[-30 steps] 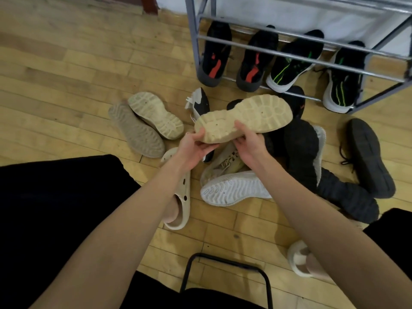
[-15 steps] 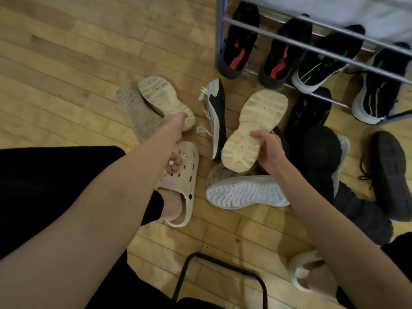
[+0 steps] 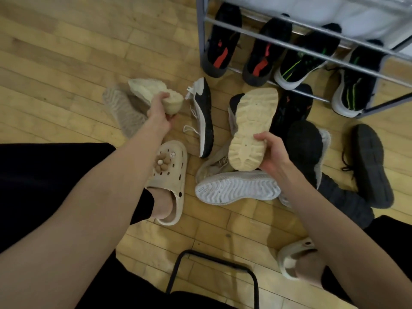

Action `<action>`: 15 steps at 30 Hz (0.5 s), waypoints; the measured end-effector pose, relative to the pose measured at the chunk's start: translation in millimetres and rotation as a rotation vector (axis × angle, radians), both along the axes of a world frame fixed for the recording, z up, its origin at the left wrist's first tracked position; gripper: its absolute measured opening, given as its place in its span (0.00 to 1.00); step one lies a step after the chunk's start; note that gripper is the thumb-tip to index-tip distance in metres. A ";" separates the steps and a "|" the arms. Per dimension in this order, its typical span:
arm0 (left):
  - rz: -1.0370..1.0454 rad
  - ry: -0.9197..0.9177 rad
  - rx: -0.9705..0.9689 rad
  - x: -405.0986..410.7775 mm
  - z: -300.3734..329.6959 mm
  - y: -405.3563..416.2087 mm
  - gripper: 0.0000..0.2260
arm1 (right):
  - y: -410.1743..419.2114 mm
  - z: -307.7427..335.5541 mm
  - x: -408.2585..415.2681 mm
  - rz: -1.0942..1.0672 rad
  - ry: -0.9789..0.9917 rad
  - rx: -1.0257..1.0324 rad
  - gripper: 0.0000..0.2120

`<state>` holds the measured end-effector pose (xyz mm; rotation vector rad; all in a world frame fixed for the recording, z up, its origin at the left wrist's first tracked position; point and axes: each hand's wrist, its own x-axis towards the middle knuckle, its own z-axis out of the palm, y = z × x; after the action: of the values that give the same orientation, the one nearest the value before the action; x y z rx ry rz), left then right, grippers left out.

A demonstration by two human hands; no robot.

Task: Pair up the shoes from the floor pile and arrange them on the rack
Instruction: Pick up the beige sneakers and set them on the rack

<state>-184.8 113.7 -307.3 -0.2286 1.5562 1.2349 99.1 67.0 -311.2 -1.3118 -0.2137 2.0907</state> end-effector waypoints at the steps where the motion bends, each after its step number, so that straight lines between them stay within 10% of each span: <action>1: 0.032 -0.060 0.040 0.0 10.2 -0.6 0.14 | -1.6 3.1 2.1 0.009 0.002 0.009 0.23; 7: 0.178 -0.380 0.308 25.3 48.8 -22.9 0.15 | -10.7 32.3 12.8 -0.021 -0.016 0.021 0.25; 15: -0.022 -0.293 0.298 77.2 65.0 -76.3 0.28 | -22.8 68.2 45.3 -0.030 -0.259 0.140 0.29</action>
<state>-107.6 37.4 -242.4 -0.1877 1.1072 1.3335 144.4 44.2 -243.0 -1.4869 -0.4412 1.8418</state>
